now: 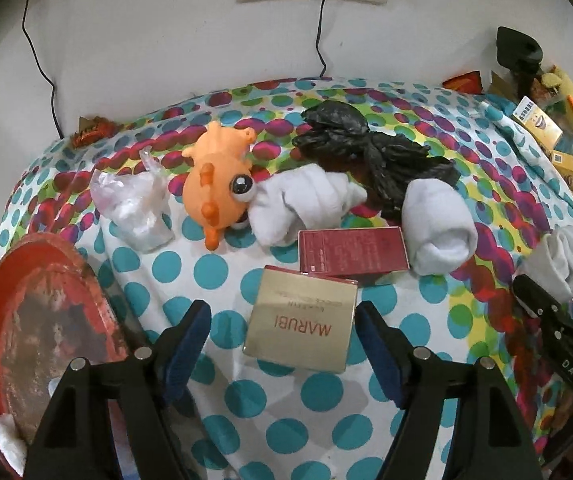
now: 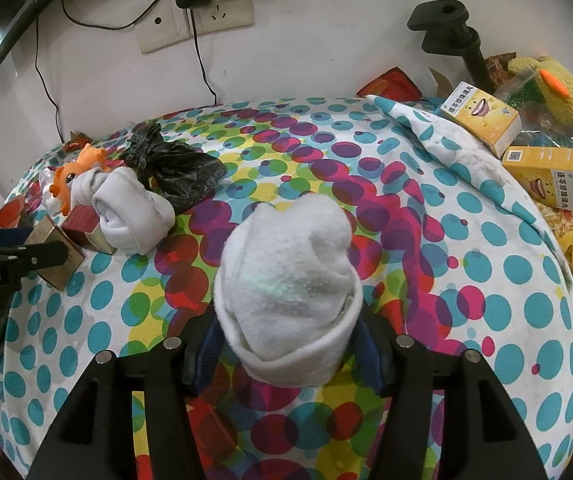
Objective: Organize objects
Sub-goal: 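Grasp the beige MARUBI box with the left tool, then carry the MARUBI box into the red tray and open the left tool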
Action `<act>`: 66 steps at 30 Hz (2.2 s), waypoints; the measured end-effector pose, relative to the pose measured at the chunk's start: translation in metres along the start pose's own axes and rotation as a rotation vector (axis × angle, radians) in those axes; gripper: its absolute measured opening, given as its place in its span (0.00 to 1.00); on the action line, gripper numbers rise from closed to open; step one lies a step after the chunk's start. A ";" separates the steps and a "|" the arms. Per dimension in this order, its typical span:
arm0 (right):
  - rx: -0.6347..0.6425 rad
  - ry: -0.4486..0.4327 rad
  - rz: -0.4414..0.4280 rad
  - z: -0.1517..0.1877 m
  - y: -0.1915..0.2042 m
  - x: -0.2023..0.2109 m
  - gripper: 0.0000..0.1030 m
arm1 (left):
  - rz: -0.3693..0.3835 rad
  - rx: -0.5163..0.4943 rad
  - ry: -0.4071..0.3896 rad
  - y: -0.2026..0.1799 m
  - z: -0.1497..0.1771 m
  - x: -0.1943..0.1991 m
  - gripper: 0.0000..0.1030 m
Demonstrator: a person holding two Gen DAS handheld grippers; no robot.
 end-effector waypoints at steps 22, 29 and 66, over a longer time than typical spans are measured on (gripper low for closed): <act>0.001 0.002 0.015 0.000 -0.001 0.000 0.56 | 0.019 -0.002 -0.020 -0.006 0.022 0.016 0.47; 0.025 0.013 0.042 -0.001 0.001 -0.003 0.56 | 0.039 0.007 -0.031 -0.008 0.036 0.031 0.47; 0.044 0.020 0.050 -0.003 -0.001 -0.004 0.56 | -0.142 0.224 -0.046 0.174 0.110 0.105 0.47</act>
Point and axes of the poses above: each gripper's, at about its wrist camera, not at the fingertips, and x roughly against the way its jaws point, y to its left, z to its underside, the point moved 3 cm from there along -x, roughly the way its jaws point, and after that the axes turned 5 degrees about -z, right-handed, at the moved point
